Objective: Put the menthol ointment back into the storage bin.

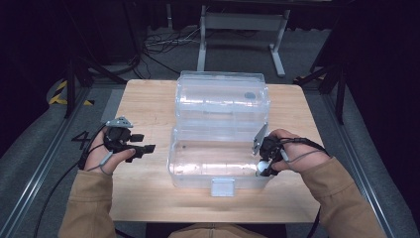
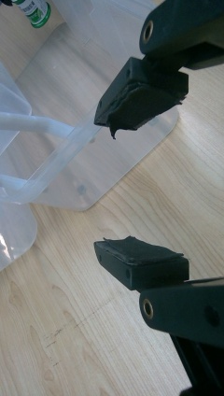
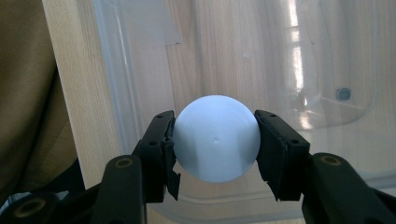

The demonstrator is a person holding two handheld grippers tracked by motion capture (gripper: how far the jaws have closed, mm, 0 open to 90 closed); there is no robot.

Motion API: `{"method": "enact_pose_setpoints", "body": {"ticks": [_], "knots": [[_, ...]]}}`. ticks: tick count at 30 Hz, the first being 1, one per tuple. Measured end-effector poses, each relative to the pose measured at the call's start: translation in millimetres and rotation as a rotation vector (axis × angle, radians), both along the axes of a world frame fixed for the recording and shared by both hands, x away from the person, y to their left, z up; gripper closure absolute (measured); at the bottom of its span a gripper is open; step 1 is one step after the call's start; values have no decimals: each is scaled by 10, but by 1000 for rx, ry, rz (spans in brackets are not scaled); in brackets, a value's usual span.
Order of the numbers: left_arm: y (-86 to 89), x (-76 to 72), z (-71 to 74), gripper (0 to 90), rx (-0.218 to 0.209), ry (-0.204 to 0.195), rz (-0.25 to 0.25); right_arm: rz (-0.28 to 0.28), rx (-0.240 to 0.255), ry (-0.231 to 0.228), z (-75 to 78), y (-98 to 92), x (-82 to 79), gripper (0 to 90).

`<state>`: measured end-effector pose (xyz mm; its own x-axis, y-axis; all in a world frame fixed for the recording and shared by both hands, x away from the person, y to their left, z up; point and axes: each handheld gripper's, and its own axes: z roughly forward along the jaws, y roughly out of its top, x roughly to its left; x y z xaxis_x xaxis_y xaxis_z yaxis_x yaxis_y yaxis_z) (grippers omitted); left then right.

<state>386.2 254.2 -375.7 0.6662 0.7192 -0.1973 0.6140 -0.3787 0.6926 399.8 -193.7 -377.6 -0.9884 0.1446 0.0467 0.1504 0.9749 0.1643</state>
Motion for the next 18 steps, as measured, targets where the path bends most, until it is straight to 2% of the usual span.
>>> {"method": "enact_pose_setpoints", "body": {"ticks": [18], "knots": [[22, 0, 1, 346, -1, -1, 1, -4, -35, 16, -137, 35, 36, 504]]}}
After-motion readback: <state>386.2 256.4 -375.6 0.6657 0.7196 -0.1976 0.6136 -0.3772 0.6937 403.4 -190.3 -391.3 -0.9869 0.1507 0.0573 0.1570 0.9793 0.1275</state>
